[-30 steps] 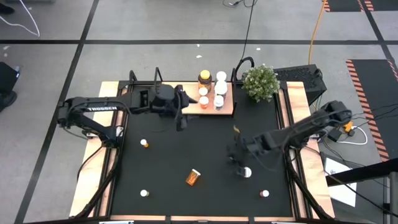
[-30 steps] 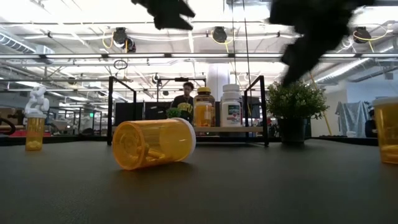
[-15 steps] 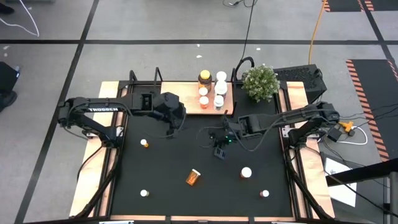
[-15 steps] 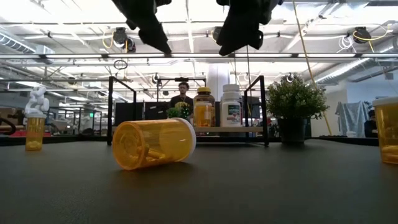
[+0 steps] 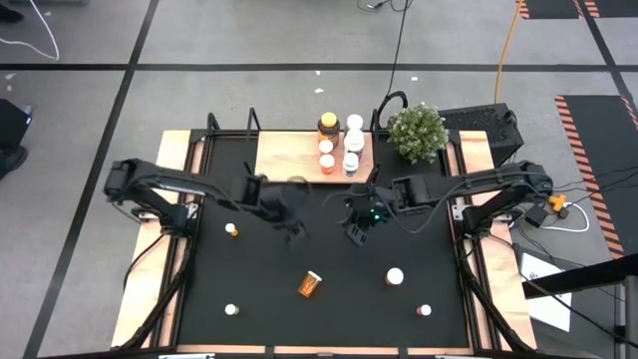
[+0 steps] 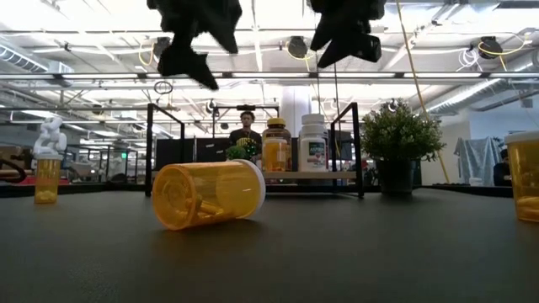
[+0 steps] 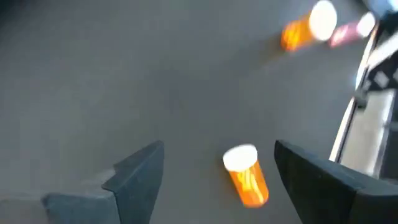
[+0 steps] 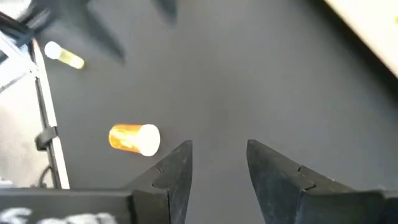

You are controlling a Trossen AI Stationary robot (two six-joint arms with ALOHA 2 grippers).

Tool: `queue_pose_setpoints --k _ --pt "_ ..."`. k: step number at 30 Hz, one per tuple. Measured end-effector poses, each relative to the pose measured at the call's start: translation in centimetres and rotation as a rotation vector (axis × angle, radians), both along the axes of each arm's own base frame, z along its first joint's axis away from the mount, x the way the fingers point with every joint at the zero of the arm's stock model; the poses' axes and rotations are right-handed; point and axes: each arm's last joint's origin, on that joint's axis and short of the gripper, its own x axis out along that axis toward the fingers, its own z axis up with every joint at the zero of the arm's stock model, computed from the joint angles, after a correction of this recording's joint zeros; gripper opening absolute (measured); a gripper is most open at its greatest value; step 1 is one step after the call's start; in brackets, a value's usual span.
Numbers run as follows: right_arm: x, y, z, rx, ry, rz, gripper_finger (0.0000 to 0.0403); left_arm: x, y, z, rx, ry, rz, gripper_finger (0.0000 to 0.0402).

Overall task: Pick and place medicine bottles onto shelf by color
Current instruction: Put the orange pill bottle on the shelf

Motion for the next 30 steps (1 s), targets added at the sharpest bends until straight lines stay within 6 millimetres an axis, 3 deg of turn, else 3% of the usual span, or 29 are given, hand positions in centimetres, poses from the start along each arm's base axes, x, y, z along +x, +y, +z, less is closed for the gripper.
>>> queue_pose_setpoints --k 7,15,20,23,30 --pt "-1.4 0.1 1.7 -0.015 -0.050 0.030 0.0146 1.9 -4.0 -5.0 -0.147 0.203 -0.074 0.0301" --pt "-2.8 0.2 3.4 -0.069 -0.111 0.031 0.0146 3.4 -5.6 -5.3 -0.285 0.122 0.023 0.0301" --pt "-3.2 0.8 3.5 -0.060 -0.106 0.044 0.0146 3.5 -5.5 -5.5 -0.236 0.115 0.075 0.0301" --pt "-3.4 1.4 3.7 -0.051 -0.121 0.049 0.0147 3.8 -5.8 -6.7 -0.152 0.129 0.026 0.0301" --pt "-4.0 2.5 3.6 -0.027 -0.085 0.053 0.0147 5.4 -6.4 -9.2 -0.260 0.145 0.014 0.0301"
